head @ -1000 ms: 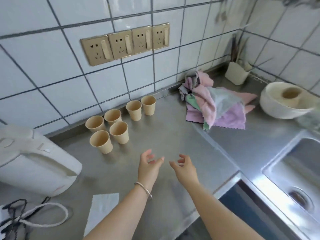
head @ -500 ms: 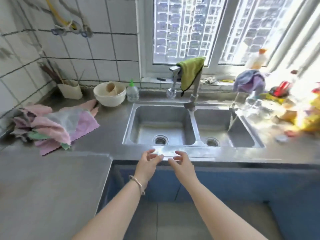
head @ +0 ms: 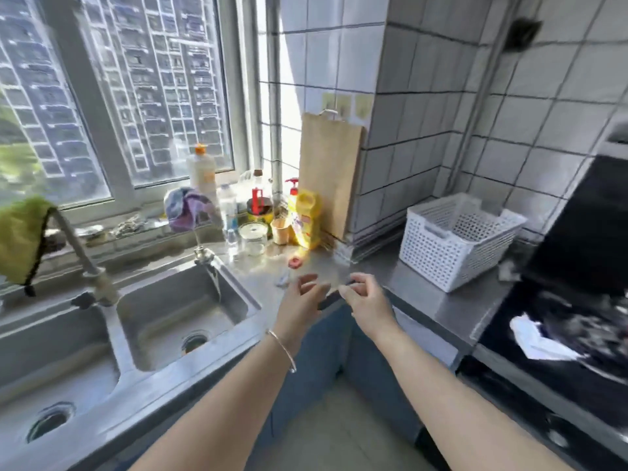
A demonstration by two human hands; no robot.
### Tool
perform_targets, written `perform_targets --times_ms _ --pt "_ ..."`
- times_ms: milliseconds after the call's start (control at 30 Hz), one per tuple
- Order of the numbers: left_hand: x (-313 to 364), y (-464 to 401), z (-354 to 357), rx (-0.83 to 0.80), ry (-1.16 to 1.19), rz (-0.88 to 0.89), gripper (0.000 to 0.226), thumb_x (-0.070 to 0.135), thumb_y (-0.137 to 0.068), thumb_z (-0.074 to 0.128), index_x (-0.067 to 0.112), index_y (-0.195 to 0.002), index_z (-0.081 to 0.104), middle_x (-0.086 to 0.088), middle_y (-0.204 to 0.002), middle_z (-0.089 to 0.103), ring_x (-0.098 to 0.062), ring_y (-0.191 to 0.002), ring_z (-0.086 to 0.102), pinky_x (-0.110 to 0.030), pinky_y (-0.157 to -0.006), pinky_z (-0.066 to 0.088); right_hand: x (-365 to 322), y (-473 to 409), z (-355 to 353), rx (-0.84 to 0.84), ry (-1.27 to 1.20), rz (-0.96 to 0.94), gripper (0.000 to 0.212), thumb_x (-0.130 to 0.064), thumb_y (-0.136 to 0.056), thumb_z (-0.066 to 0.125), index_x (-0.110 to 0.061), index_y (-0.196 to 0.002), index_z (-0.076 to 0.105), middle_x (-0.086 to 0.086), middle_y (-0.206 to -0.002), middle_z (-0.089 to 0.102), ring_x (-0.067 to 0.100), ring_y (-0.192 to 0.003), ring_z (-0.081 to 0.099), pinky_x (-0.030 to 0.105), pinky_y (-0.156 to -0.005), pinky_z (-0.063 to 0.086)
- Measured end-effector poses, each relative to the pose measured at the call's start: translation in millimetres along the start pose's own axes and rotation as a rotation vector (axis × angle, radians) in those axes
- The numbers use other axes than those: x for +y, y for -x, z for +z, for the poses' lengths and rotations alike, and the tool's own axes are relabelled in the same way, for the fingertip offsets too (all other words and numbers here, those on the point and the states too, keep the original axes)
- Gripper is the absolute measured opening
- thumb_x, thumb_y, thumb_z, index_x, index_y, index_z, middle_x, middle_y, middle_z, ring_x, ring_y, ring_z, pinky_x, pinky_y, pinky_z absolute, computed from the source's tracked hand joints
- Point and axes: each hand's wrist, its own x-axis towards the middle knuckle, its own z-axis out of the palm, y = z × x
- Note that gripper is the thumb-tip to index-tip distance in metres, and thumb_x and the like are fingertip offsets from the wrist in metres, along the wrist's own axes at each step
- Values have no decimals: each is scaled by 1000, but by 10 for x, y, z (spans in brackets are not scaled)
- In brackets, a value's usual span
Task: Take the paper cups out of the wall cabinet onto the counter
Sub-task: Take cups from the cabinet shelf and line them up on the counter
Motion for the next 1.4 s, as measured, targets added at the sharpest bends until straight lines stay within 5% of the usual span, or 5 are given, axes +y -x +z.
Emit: perform_targets --times_ms 167,833,1000,1200,1400 --pt "342 -522 948 -194 -67 86 32 26 -88 62 18 -117 54 -3 -107 62 -10 -90 59 -31 -82 47 -160 -533 -890 184 19 -27 33 -30 -87 57 -22 -119 51 -5 -99 60 21 -103 60 43 -94 49" --pt "2646 -2846 3179 -609 -174 513 35 31 -85 66 21 -116 54 9 -101 64 -4 -92 61 -22 -73 47 -2093 -2834 -2877 611 251 -294 40 -35 -92 49 -21 -130 45 -6 -104 56 15 -97 56 26 -79 44" --pt "3286 -3263 3660 -561 -82 621 13 34 -88 60 26 -98 58 4 -104 64 -6 -89 61 -29 -81 50 -2739 -3222 -3412 683 405 -454 41 -35 -93 49 -19 -131 47 -2 -113 57 13 -97 50 22 -82 36" --pt "4075 -3600 4318 -462 -146 852 26 28 -91 55 20 -115 54 3 -93 61 -11 -82 59 -27 -73 50 -3413 -3812 -3973 733 503 -591 40 -36 -92 50 -19 -128 49 3 -124 58 20 -106 55 26 -83 40" --pt "4853 -3894 4733 -436 -146 1019 15 24 -90 56 22 -105 57 1 -99 63 -17 -91 60 -29 -75 48 -3983 -4227 -4357 832 430 -739 29 -29 -90 52 -19 -117 55 -2 -106 58 15 -91 51 24 -70 38"
